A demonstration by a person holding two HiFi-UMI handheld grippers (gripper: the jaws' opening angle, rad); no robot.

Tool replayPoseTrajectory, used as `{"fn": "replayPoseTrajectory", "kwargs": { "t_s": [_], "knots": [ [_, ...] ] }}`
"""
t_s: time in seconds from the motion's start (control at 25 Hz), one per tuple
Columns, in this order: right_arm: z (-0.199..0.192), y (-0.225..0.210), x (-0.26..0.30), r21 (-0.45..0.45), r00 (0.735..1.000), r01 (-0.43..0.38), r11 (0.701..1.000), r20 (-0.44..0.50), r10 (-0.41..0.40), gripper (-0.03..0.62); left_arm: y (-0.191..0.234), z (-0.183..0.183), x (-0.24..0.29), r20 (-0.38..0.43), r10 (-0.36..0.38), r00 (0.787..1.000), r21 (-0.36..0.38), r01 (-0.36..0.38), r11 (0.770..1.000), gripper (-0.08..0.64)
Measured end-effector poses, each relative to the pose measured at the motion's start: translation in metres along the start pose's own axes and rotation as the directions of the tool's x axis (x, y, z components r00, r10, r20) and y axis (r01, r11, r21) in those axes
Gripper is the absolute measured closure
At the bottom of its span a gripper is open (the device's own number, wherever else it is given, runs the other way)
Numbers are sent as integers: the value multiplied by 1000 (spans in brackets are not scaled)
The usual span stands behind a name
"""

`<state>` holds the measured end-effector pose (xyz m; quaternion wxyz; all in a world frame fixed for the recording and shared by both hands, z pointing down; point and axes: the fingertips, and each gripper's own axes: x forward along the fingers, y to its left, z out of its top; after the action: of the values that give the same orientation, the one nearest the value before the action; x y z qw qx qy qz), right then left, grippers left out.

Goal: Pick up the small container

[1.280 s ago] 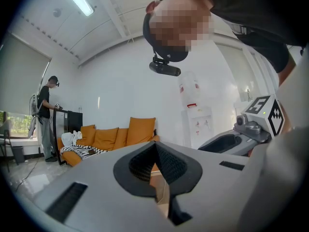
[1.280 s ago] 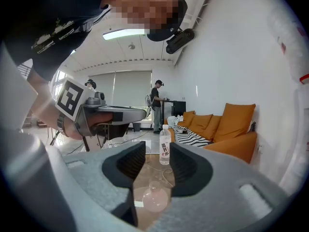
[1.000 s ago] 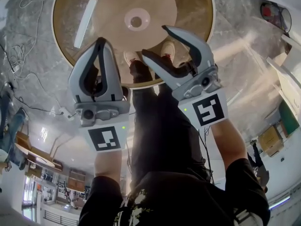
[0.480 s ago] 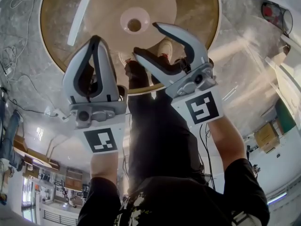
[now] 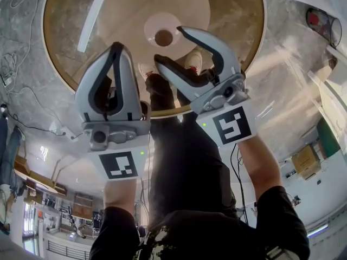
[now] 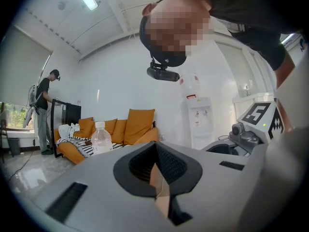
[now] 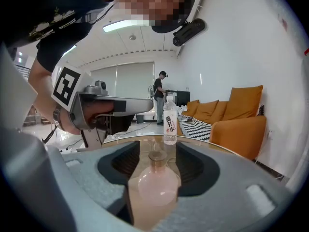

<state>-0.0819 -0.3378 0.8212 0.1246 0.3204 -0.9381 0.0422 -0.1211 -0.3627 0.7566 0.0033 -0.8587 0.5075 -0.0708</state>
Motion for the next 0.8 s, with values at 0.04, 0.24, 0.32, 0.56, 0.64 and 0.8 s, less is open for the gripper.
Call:
{"fn": "replayPoseTrajectory", "kwargs": {
  "t_s": [0.04,0.24,0.32,0.56,0.64,0.8],
  "knots": [
    [-3,0,3,4,1000,1,1000,2,-1,359,1,-3,1,0,0,1000,0,0,1000,563],
    [-20,-1,15,10,1000,-6,1000,1,6,359,2,-16,7,4,-13,1000,2,13,1000,563],
    [-27,-1,19,10,1000,-13,1000,1,13,359,1,-23,8,-1,-16,1000,2,16,1000,563],
    [-46,3,32,-1,1000,-28,1000,-6,28,368,0,-39,11,-13,-25,1000,-6,25,1000,563],
    [-48,2,34,-3,1000,-18,1000,-8,18,389,0,-39,11,-15,-31,999,-6,31,1000,563],
    [-44,-3,35,14,1000,7,1000,-8,-7,445,3,-37,11,-19,-41,999,-1,41,999,563]
  ]
}}
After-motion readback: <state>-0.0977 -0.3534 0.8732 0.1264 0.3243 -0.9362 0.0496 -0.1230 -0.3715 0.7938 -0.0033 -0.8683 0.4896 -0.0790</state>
